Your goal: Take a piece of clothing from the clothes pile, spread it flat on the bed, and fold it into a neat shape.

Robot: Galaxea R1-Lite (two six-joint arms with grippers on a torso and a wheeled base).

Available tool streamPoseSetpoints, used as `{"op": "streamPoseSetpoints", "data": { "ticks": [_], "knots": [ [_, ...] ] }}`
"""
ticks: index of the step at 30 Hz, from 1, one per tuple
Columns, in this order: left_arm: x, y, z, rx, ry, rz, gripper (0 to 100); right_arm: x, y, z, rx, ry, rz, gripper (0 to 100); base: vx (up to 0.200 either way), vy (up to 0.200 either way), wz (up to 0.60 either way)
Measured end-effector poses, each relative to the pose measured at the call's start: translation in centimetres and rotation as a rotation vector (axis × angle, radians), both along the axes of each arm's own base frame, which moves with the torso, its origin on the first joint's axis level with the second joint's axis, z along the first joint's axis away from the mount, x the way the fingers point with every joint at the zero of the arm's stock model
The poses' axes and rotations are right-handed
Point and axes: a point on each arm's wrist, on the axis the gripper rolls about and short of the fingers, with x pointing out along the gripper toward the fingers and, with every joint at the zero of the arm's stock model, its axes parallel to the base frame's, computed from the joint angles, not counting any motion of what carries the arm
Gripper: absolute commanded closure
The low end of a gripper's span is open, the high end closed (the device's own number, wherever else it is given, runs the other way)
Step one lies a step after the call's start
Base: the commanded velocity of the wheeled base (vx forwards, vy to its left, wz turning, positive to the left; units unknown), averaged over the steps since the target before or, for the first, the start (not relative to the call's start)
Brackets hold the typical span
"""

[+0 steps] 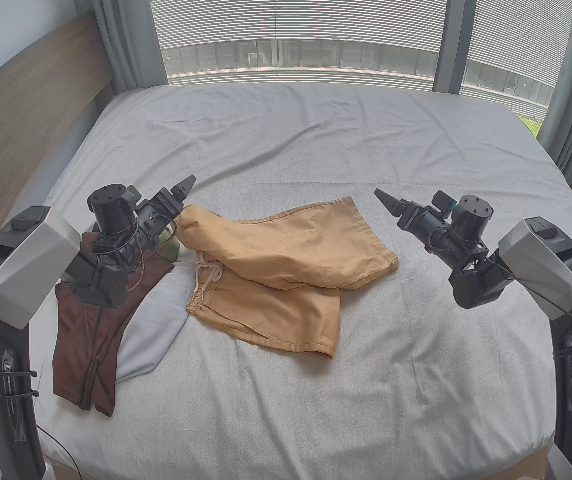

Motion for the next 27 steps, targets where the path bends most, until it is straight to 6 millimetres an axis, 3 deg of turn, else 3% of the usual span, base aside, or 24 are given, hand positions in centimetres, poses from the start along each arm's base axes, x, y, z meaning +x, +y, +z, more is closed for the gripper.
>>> {"op": "streamPoseSetpoints", "data": {
  "ticks": [16,27],
  "knots": [
    [-6.8,1.7,-1.1,0.108,0.112,-0.035,0,-7.0,1.5,-3.6,-0.096,0.099,0.056,0,0.000,0.000,0.00],
    [-11.4,0.6,-3.5,0.117,0.159,-0.130,0,-9.2,3.1,-7.4,-0.133,0.164,0.111,0,0.000,0.000,0.00]
  ]
}}
